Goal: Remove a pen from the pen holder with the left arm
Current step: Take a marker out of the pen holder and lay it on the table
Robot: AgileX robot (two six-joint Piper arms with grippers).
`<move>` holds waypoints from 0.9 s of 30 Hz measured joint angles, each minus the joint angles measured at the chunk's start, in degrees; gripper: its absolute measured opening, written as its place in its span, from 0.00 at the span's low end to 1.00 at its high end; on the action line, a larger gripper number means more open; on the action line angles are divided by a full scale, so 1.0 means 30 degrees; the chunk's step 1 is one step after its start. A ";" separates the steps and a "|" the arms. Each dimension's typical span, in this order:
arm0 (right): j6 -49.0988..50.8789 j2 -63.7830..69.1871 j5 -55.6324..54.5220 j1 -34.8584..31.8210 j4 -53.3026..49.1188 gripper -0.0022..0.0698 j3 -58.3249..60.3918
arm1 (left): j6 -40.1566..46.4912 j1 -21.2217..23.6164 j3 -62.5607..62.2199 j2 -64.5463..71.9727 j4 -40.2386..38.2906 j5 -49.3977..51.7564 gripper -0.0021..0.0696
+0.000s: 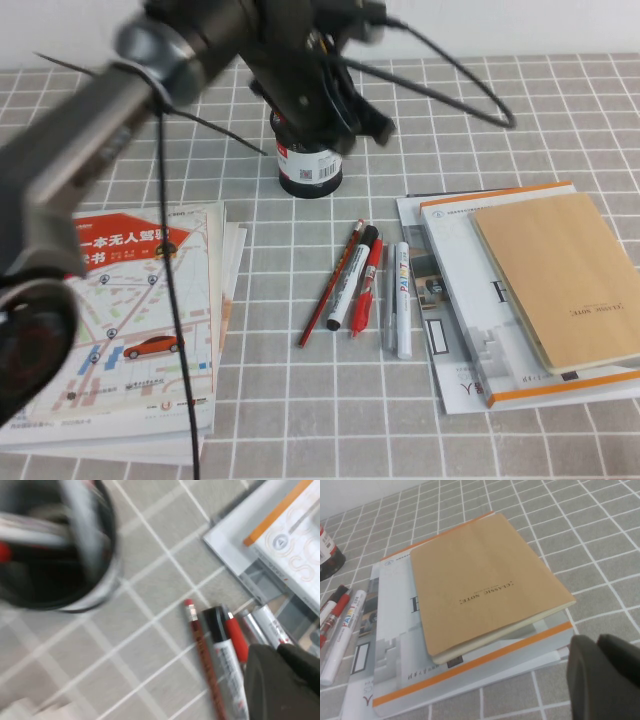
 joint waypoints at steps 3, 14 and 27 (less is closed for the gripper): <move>0.0000 0.0000 0.0000 0.0000 0.0000 0.01 0.0000 | 0.0044 -0.0299 0.0000 -0.1891 0.1198 0.0391 0.03; 0.0000 0.0000 0.0000 0.0000 0.0000 0.01 0.0000 | -0.1502 -0.4497 0.4273 -0.8665 0.5170 -0.1262 0.03; 0.0000 0.0000 0.0000 0.0000 0.0000 0.01 0.0000 | -0.7589 -0.7613 1.6047 -1.9350 0.7917 -0.3058 0.03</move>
